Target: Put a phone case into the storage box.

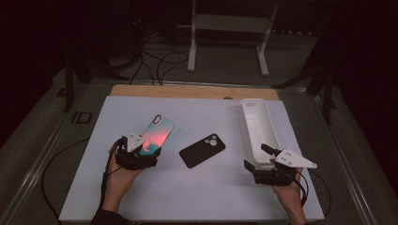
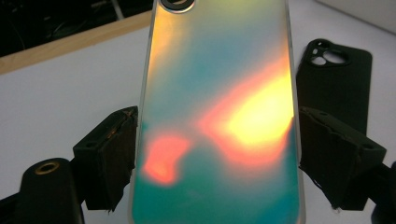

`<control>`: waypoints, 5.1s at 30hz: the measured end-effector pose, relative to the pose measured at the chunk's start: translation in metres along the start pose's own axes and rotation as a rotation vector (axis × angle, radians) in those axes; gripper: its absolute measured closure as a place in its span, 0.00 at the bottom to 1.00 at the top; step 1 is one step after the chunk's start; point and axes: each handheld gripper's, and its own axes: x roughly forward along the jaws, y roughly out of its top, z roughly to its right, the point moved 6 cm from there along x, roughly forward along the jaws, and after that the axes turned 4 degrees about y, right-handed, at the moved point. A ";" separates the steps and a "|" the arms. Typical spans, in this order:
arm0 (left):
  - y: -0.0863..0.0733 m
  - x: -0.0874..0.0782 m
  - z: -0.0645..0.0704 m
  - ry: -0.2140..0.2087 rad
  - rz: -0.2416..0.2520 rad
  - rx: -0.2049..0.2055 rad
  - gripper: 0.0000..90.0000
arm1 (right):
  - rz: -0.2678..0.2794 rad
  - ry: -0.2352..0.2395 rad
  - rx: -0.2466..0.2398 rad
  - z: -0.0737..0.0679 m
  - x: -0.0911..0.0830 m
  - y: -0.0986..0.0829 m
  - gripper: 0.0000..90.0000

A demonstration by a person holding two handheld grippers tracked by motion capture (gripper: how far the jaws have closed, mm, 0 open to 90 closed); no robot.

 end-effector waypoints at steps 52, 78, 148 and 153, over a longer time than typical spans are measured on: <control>0.039 -0.016 0.104 -0.165 0.177 0.228 0.19 | -0.086 0.342 0.134 -0.066 0.097 0.071 0.28; 0.033 -0.008 0.108 -0.252 0.108 0.182 0.14 | -0.130 0.450 0.185 -0.093 0.110 0.074 0.97; 0.027 -0.004 0.102 -0.471 0.079 0.036 0.96 | -0.094 0.354 0.031 -0.089 0.087 0.087 0.23; 0.027 -0.003 0.101 -0.438 0.079 0.040 0.96 | -0.082 0.314 0.050 -0.093 0.092 0.089 0.14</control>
